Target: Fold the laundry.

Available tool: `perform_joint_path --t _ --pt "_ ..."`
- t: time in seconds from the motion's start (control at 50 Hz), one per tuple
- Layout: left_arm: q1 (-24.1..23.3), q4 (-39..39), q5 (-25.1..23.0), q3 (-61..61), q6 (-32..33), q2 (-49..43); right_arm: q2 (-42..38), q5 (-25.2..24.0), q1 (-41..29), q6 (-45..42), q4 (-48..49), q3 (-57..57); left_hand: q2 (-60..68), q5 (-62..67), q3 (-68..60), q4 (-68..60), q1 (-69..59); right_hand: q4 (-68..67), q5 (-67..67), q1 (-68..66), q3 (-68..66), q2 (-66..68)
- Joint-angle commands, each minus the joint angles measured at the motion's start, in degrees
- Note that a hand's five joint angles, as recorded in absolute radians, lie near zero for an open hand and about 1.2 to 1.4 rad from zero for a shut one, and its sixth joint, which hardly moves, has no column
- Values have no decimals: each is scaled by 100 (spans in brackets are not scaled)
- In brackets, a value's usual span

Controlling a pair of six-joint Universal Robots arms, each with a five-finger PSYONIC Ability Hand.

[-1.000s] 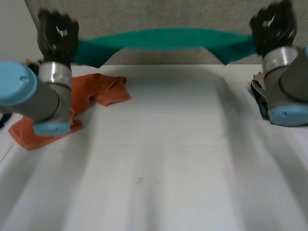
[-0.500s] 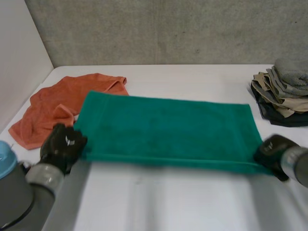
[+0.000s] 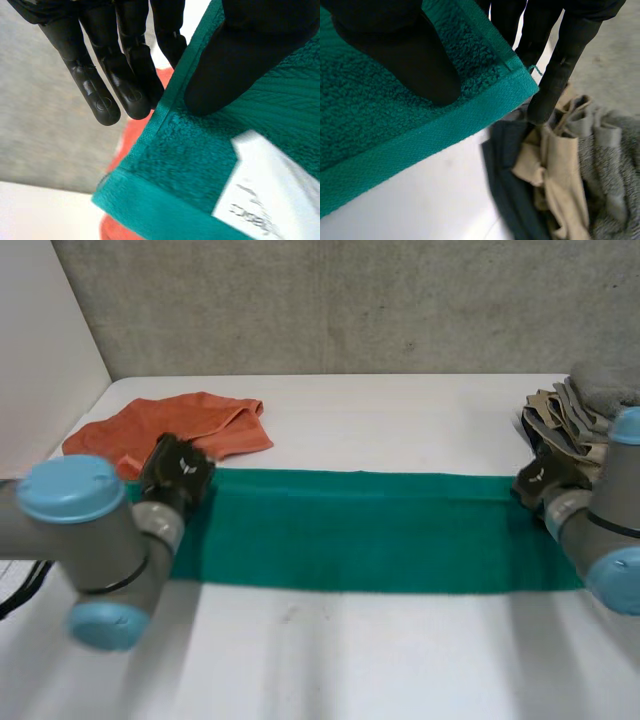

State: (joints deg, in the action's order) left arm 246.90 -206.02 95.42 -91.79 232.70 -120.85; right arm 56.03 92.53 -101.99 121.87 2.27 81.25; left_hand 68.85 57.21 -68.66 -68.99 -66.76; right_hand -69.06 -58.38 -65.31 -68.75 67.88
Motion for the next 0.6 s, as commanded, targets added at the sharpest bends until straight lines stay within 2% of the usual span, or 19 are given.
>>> perform_joint_path --t 0.02,0.12,0.14,0.16,0.18,0.2,0.22,0.24,0.34,0.42,0.48,0.5,0.6 --pt "-72 -1027 29 1224 477 -1299 -812 230 -41 -76 923 -865 1115 1279 -1134 -1101 -1324 -1094 -1162 -1469 -1125 1212" --pt "-213 -1194 12 1953 838 -1958 -1268 265 -41 -102 1740 -1304 1115 1279 -1134 -1101 -1324 -1094 -1162 -1469 -1125 1212" --pt "-222 -1212 12 2024 838 -2021 -1331 274 -49 -93 1820 -1366 1115 1279 -1134 -1101 -1324 -517 -585 -892 -548 635" --pt "-222 -1221 12 2086 838 -2074 -1409 292 -67 -93 1891 -1427 1115 1279 -1134 -1101 -1324 1671 1603 1295 1639 -1552" --pt "-230 -1238 20 2139 856 -2126 -1471 301 -93 -102 1935 -1480 52 215 -71 -38 -261 3924 3856 3548 3893 -3806" --pt "-248 -1265 55 2183 873 -2188 -1559 336 -172 -76 2031 -1559 -3739 -3576 3720 3753 3530 5906 5838 5531 5875 -5788" --pt "-283 -1274 73 2183 874 -2188 -1577 353 -216 -41 2050 -1586 -5409 -5246 5390 5423 5200 5906 5838 5531 5875 -5788" --pt "-309 -1291 90 2175 874 -2188 -1560 354 -251 -6 2050 -1586 -5885 -5721 5866 5899 5676 5906 5838 5531 5875 -5788" --pt "-538 -1291 380 2078 821 -2022 -1183 327 -305 371 2006 -1306 -5885 -5721 5866 5899 5676 5906 5838 5531 5875 -5788" --pt "-626 -1274 591 1622 803 -1627 -577 196 -243 1083 1918 -735 -5880 -5717 5861 5894 5671 5906 5838 5531 5875 -5788" --pt "-652 -1274 618 1147 742 -1152 91 -173 -208 1610 1550 -190 -5880 -5717 5861 5894 5671 5906 5838 5531 5875 -5788" --pt "-652 -1274 618 1024 707 -1029 380 -435 -112 1794 1236 46 -5863 -5700 5844 5877 5654 5906 5838 5531 5875 -5788" --pt "-696 -1247 600 85 172 -204 892 -1201 494 2147 215 637 -5846 -5683 5828 5861 5638 5513 5445 5137 5481 -5394"
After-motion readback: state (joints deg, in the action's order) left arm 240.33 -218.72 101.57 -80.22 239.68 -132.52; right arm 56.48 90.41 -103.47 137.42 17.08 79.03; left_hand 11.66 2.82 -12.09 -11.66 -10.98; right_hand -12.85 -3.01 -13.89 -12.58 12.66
